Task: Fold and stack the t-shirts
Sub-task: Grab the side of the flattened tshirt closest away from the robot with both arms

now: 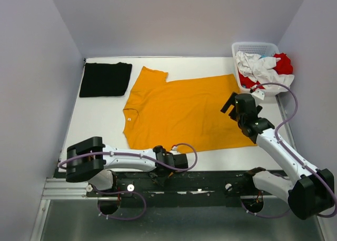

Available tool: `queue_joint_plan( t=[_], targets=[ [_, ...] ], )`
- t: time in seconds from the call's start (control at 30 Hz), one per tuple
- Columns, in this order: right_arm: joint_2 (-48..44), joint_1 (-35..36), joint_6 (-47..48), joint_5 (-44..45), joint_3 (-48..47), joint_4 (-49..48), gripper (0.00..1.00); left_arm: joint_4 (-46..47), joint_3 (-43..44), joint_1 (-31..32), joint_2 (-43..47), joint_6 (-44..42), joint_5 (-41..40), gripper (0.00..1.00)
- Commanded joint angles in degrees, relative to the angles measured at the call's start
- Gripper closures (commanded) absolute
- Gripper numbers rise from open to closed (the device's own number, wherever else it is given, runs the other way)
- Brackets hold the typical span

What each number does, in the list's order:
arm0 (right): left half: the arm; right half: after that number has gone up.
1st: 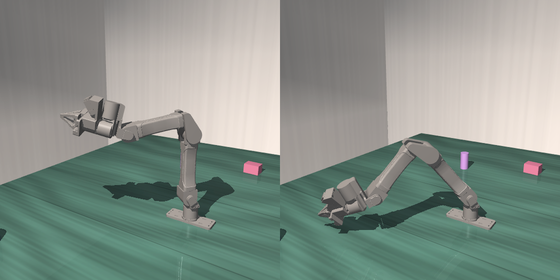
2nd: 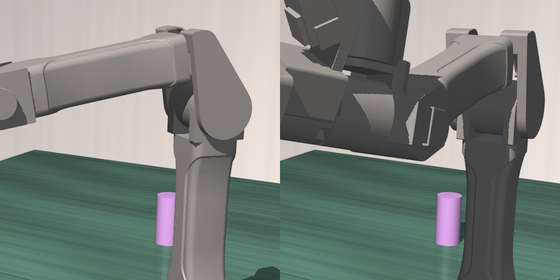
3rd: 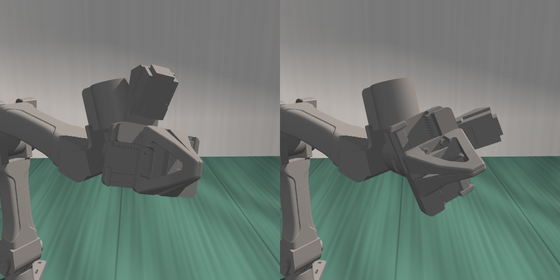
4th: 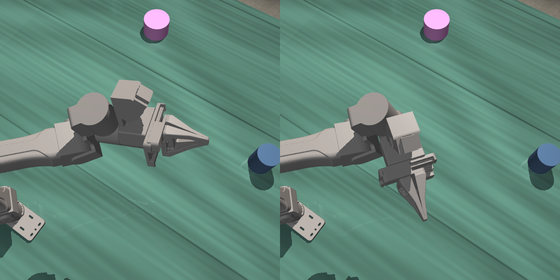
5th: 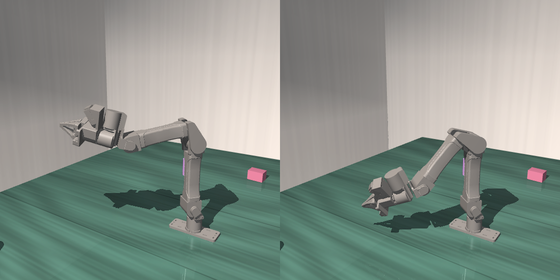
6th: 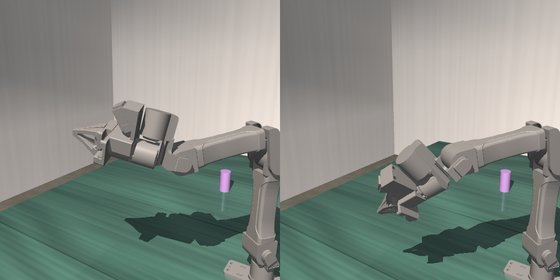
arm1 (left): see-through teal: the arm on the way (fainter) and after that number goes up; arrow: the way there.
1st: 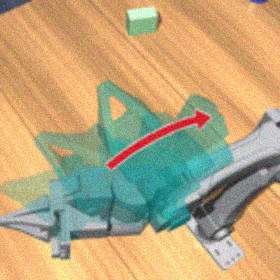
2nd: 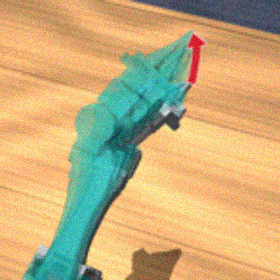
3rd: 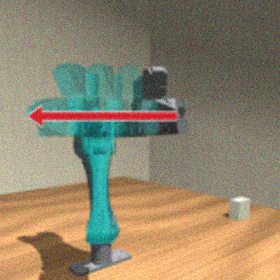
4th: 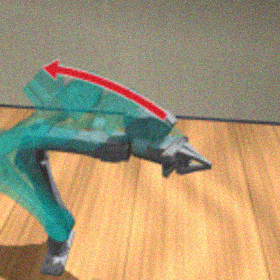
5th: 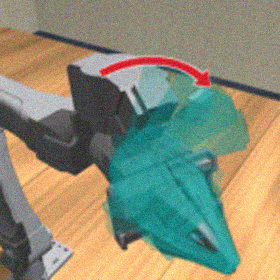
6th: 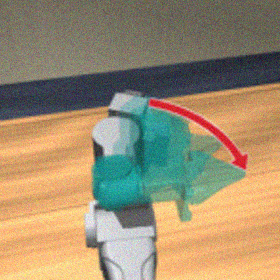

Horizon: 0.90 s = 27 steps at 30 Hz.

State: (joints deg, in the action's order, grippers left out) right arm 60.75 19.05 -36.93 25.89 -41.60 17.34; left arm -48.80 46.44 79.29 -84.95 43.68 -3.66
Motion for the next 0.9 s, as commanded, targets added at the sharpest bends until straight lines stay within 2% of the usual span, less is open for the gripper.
queue_joint_plan(
  t=[0.0, 0.27, 0.43, 0.57, 0.77, 0.87],
  targets=[
    [-0.6, -0.1, -5.1, 7.4, 0.0, 5.5, 0.00, -1.8, 3.2, 0.4, -1.0, 0.1, -3.1, 1.00],
    [-2.3, -0.8, -15.5, 14.5, 5.3, 13.3, 0.00, 0.2, 4.7, -2.2, 5.3, -1.8, -5.1, 1.00],
    [-5.7, -5.3, -22.3, 14.5, 9.3, 20.0, 0.01, 7.9, 1.6, -6.3, 11.8, -5.1, -0.5, 1.00],
    [-13.6, -6.9, -23.4, 13.3, 13.0, 18.4, 0.09, 12.3, -0.8, -8.9, 16.2, -6.6, 2.0, 1.00],
    [-13.8, -7.8, -30.2, 9.4, 17.0, 17.0, 0.17, 17.1, -3.7, -11.6, 19.8, -6.9, 3.2, 1.00],
    [-13.2, -7.8, -30.9, 7.8, 17.9, 15.3, 0.30, 19.1, -5.1, -13.9, 22.3, -6.7, 3.6, 1.00]
  ],
)
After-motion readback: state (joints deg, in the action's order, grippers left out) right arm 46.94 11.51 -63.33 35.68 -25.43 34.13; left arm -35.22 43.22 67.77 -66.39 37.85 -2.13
